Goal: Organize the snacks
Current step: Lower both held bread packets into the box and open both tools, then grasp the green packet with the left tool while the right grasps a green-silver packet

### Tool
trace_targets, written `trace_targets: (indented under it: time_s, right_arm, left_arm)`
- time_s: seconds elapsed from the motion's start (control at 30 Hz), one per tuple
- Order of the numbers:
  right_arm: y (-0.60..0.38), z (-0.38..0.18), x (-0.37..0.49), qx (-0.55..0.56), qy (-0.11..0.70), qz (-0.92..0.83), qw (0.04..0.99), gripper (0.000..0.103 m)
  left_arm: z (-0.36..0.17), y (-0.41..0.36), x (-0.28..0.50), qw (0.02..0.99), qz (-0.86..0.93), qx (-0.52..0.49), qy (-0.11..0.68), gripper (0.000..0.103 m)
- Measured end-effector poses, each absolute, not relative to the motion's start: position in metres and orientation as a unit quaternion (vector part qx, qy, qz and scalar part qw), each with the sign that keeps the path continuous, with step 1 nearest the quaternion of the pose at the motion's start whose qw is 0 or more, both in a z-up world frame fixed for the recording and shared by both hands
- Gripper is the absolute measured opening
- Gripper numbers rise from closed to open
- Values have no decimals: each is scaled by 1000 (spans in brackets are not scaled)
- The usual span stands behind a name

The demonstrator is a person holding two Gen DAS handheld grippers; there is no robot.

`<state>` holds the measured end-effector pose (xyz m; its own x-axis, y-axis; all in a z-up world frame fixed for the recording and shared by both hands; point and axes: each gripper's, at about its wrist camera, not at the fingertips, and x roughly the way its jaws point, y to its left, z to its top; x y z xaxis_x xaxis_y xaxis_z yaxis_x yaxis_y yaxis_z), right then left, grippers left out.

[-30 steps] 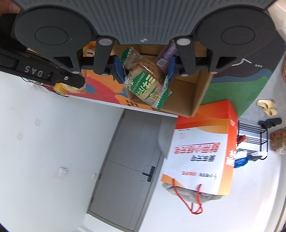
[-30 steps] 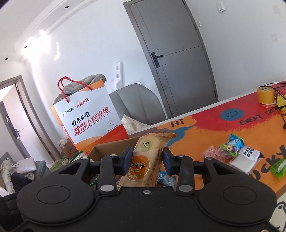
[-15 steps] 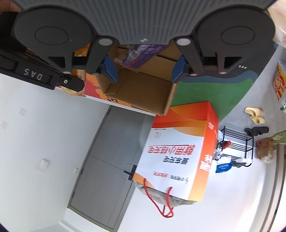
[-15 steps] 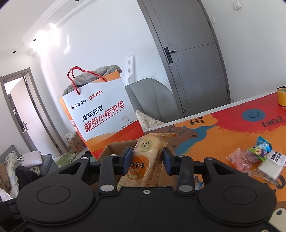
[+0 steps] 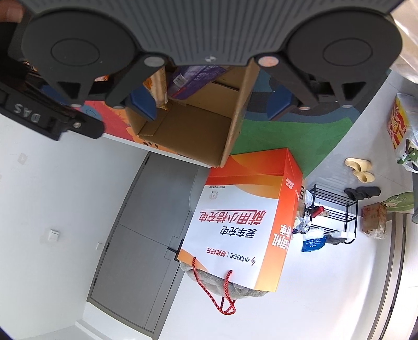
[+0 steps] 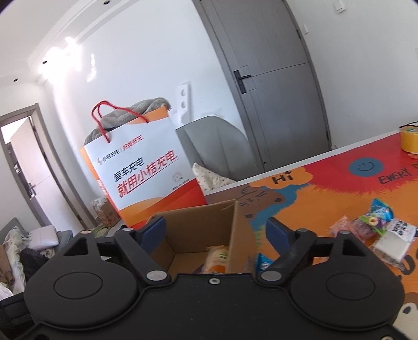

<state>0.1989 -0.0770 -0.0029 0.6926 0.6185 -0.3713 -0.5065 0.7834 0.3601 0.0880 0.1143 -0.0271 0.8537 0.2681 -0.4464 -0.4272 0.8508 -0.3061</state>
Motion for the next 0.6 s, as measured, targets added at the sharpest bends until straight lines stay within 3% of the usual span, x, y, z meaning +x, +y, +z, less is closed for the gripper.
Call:
trace_targets:
  time_s: [0.2,0.6]
  right_arm:
    - [-102,-5,196,118,246,280,920,103]
    - [-161,-15,197,125,267,222,929,103]
  left_arm:
    - [-25,98,90,946,176,-187,196,100]
    - [-24,48,112,954,128,-165,217,103]
